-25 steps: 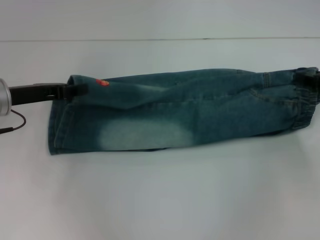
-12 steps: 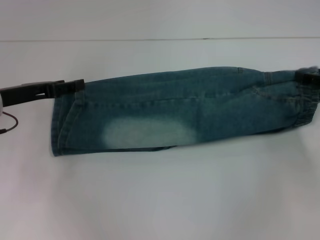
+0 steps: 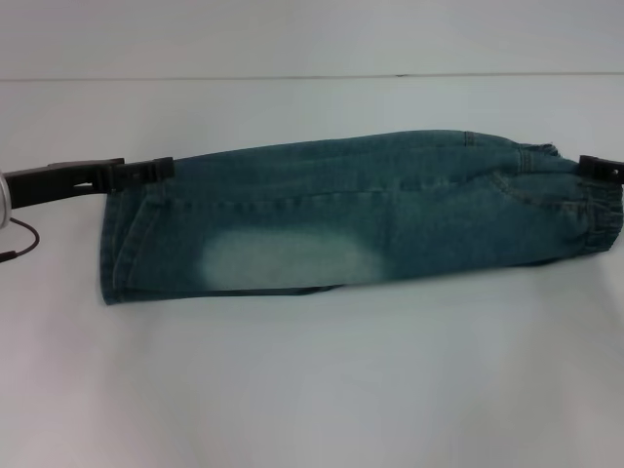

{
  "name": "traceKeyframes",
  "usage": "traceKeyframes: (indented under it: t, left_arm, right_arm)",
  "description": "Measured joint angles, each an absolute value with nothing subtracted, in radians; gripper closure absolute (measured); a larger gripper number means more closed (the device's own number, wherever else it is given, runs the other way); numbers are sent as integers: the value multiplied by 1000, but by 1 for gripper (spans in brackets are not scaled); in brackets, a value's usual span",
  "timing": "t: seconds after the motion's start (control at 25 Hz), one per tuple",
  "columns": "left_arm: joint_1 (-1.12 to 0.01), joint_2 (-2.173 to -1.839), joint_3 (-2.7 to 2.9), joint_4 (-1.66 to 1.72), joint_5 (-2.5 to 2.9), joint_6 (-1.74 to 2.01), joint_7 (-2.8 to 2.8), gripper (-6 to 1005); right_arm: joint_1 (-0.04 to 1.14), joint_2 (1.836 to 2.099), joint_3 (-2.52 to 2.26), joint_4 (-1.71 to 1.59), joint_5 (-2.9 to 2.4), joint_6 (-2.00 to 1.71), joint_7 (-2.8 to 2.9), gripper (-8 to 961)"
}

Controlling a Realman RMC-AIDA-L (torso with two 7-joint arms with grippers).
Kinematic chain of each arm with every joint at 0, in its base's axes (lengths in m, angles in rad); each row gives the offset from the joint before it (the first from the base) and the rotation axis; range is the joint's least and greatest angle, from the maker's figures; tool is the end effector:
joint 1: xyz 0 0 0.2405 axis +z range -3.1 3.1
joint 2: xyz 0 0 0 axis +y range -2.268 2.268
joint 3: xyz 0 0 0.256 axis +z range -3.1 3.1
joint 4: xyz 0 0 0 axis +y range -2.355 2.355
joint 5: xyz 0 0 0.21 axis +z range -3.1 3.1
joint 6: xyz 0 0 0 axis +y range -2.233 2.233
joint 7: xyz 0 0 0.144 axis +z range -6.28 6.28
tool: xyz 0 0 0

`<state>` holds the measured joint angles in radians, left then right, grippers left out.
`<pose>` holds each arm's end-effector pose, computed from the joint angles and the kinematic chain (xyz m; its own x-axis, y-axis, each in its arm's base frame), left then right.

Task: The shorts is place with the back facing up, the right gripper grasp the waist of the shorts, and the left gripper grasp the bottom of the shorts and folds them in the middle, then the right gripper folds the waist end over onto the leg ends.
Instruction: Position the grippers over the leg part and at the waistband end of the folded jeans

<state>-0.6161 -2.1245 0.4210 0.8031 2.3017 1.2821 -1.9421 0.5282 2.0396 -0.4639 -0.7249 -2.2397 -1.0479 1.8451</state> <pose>-0.2906 0.3791 0.0342 0.4751 0.6638 0.5776 0.8761 -0.4180 -0.2402 0.3541 0.3748 0.0702 0.5035 -0.6204 -0.6013 -0.8544 -0.2538 -0.4535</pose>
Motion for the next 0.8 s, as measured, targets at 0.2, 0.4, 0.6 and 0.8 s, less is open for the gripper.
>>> traceKeyframes:
  t: [0.2, 0.4, 0.6, 0.8]
  left_arm:
    - [-610, -2118, 421, 804, 2300, 1299, -1952, 61]
    - [-607, -2112, 420, 805, 2300, 1361, -1968, 60]
    - [-606, -2102, 420, 801, 2304, 1455, -1988, 60]
    - [-611, -2100, 421, 798, 2295, 1546, -1984, 61]
  right_arm:
    - [460, 2035, -463, -727, -2121, -1109, 1819, 25]
    - [386, 2023, -463, -727, -1993, -1196, 1775, 27]
    - [338, 2015, -460, -720, -1930, -1268, 1735, 29]
    - [329, 1998, -427, -690, -1926, -1347, 1716, 29]
